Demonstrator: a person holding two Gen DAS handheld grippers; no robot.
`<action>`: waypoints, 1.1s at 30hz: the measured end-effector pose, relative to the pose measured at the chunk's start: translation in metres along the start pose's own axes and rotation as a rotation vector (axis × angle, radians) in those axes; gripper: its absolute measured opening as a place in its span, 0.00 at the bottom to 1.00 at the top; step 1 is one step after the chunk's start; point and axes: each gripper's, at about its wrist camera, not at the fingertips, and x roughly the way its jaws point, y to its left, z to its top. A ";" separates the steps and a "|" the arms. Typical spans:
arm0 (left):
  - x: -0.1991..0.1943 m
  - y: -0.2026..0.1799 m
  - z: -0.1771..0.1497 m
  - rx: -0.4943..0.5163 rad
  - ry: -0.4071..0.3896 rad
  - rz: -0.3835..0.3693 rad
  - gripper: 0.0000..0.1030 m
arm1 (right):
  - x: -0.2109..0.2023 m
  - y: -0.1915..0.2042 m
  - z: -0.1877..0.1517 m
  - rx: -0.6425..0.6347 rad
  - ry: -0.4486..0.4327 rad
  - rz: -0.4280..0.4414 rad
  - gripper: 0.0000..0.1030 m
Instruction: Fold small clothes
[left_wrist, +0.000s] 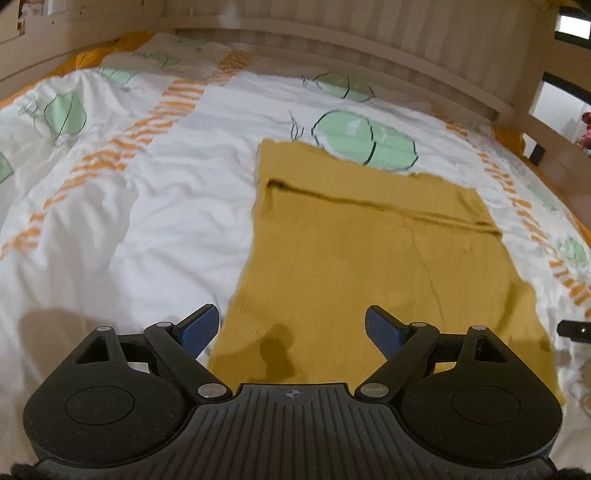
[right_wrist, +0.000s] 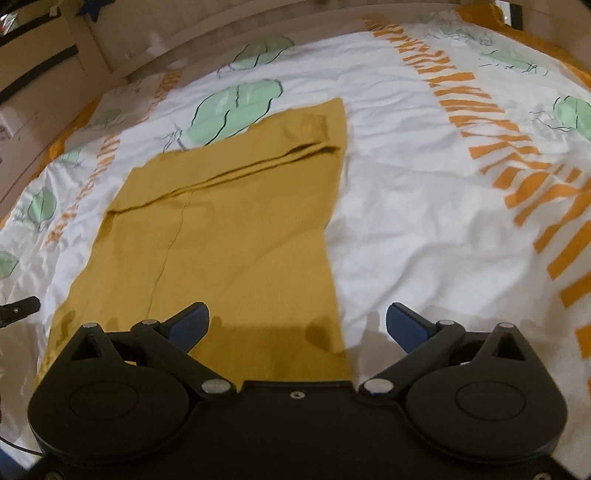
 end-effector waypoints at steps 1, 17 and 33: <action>-0.001 0.002 -0.004 0.000 0.006 0.003 0.84 | -0.001 0.002 -0.002 -0.006 0.008 0.002 1.00; -0.003 0.026 -0.048 -0.014 0.067 0.056 0.84 | -0.008 0.003 -0.037 0.037 0.055 0.005 1.00; 0.020 0.036 -0.052 0.009 0.140 0.013 0.84 | 0.004 0.004 -0.042 0.029 0.146 0.001 1.00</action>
